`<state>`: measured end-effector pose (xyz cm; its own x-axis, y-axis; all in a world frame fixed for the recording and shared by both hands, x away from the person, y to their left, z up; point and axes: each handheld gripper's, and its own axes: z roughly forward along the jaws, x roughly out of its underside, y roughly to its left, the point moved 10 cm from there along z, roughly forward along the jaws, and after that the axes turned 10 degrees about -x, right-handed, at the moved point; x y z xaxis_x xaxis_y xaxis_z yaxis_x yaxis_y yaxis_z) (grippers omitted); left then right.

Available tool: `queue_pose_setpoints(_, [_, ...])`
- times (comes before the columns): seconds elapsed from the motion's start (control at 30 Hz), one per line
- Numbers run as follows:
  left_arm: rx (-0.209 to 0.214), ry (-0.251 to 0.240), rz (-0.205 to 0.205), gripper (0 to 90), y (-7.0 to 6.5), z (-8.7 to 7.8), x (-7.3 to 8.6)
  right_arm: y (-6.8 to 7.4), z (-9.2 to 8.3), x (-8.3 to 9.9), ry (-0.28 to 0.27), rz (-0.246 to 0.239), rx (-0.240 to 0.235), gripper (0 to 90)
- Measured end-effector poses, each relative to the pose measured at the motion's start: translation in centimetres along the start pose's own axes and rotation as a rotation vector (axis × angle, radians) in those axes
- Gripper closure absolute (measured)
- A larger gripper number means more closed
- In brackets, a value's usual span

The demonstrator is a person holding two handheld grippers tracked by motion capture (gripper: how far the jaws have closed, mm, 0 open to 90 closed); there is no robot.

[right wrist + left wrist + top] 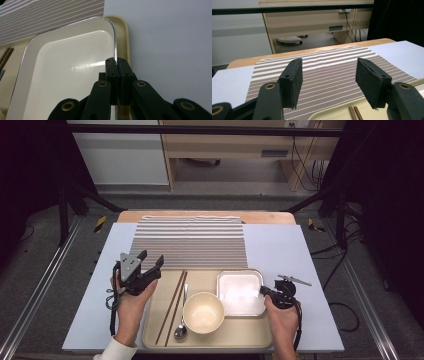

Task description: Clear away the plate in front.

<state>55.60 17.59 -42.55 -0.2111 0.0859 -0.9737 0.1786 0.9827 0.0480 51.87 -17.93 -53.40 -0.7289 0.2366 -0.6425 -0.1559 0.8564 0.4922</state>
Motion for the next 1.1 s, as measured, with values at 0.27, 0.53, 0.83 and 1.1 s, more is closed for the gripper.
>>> queue_pose_setpoints(0.27, [-0.006,0.006,0.009,38.5,0.1,0.0,0.1,-0.1,-0.2,0.1,-0.005,0.000,-0.017,84.4])
queue_pose_setpoints(0.53, [-0.030,0.001,0.019,37.8,0.9,0.1,0.1,-0.4,-0.8,-0.9,-0.056,-0.050,-0.017,72.5])
queue_pose_setpoints(0.83, [-0.045,0.049,0.001,32.1,3.5,0.7,0.7,-2.2,-1.0,-4.2,-0.159,-0.118,-0.003,61.7])
queue_pose_setpoints(1.1, [-0.055,0.120,0.015,28.2,5.2,1.7,3.1,-4.5,-0.3,-6.6,-0.231,-0.173,0.058,42.0])
